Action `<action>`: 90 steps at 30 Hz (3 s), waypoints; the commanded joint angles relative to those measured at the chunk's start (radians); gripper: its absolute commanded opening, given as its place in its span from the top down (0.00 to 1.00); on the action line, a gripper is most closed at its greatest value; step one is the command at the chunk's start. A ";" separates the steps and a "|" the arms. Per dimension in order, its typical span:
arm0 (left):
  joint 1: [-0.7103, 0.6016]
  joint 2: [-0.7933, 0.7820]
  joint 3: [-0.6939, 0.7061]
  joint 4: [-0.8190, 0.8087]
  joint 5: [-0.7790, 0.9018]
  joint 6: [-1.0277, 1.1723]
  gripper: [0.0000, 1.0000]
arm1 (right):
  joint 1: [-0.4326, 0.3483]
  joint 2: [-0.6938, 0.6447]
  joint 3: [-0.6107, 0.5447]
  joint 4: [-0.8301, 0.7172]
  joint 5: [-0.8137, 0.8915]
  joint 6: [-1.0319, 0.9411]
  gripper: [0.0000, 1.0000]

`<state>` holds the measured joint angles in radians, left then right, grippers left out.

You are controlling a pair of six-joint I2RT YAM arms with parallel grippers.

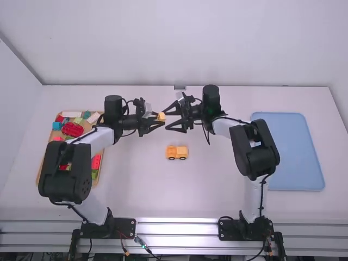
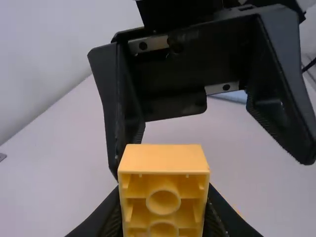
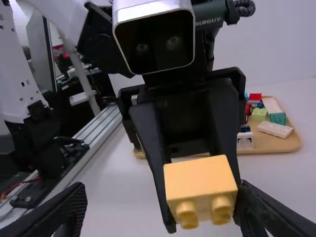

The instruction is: Assemble lego blocks to make yellow taxi

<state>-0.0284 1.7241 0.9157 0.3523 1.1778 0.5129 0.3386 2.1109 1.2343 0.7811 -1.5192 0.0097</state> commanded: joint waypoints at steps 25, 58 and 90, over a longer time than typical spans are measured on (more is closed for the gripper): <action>-0.011 -0.024 -0.024 0.050 0.143 -0.072 0.86 | 0.021 0.008 0.025 0.180 0.050 0.144 0.45; -0.010 -0.024 -0.024 -0.129 -0.177 -0.079 0.01 | 0.019 0.005 0.022 0.026 0.315 0.106 0.78; 0.472 -0.056 0.325 -0.816 -0.832 -0.419 0.01 | 0.375 -0.046 0.551 -1.516 1.349 -0.717 0.96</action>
<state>0.4240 1.7008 1.2259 -0.4568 0.2985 0.1215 0.6971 2.0350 1.7260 -0.7250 -0.2451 -0.6819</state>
